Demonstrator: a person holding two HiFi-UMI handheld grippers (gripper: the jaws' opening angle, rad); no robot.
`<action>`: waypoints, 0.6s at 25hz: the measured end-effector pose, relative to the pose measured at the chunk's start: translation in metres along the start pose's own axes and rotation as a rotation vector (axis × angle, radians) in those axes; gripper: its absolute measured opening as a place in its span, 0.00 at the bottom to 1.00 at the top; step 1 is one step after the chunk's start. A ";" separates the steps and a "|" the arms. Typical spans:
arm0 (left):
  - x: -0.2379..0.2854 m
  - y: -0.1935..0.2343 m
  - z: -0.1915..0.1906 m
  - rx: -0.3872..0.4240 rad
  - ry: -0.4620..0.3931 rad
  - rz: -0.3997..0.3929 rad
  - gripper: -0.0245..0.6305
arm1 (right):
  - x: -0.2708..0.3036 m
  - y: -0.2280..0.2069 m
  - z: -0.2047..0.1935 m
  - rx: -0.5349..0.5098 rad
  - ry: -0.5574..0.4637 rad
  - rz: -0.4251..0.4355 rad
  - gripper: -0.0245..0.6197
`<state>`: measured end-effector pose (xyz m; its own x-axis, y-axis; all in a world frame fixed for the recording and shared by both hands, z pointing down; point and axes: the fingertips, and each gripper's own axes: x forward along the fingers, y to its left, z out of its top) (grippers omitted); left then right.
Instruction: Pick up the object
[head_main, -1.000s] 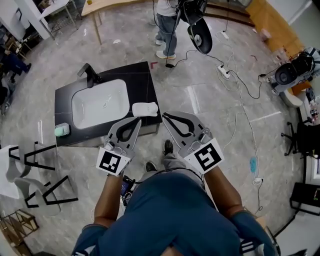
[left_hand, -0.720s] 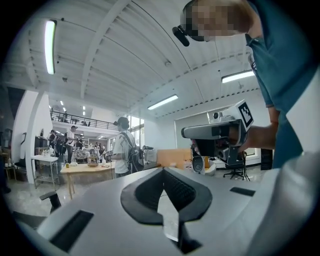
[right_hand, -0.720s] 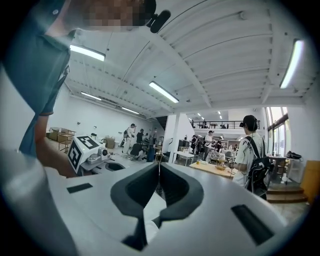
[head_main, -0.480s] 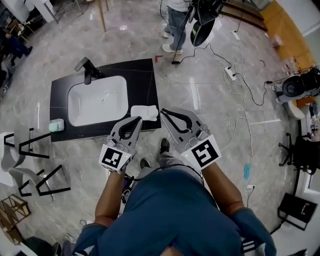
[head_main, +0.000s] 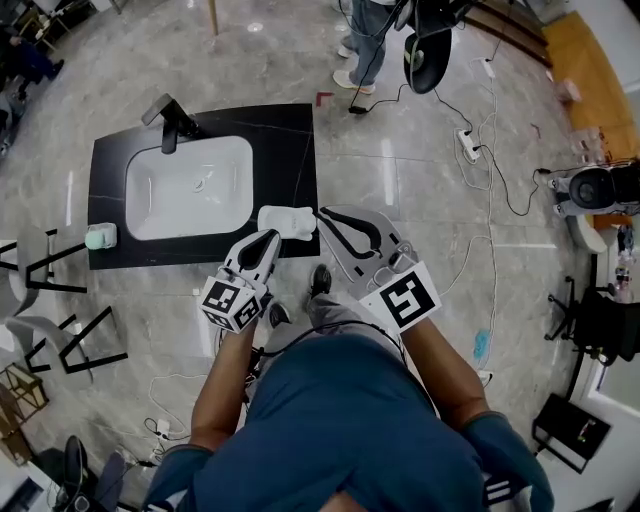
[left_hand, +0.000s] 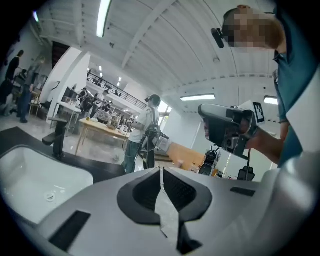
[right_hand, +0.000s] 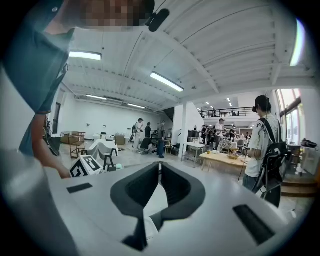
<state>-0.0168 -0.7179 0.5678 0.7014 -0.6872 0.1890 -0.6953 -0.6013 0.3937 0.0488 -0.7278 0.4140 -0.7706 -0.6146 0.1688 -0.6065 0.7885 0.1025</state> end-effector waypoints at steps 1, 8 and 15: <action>0.001 0.005 -0.007 -0.026 0.005 0.008 0.04 | 0.002 -0.001 -0.002 0.003 0.004 0.004 0.06; 0.009 0.039 -0.056 -0.247 0.032 0.082 0.15 | 0.020 -0.011 -0.017 0.019 0.027 0.039 0.06; 0.009 0.065 -0.105 -0.509 0.008 0.193 0.52 | 0.032 -0.018 -0.032 0.030 0.048 0.058 0.06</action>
<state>-0.0391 -0.7198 0.6897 0.5711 -0.7614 0.3068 -0.6489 -0.1899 0.7368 0.0415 -0.7607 0.4489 -0.7948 -0.5653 0.2207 -0.5671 0.8214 0.0614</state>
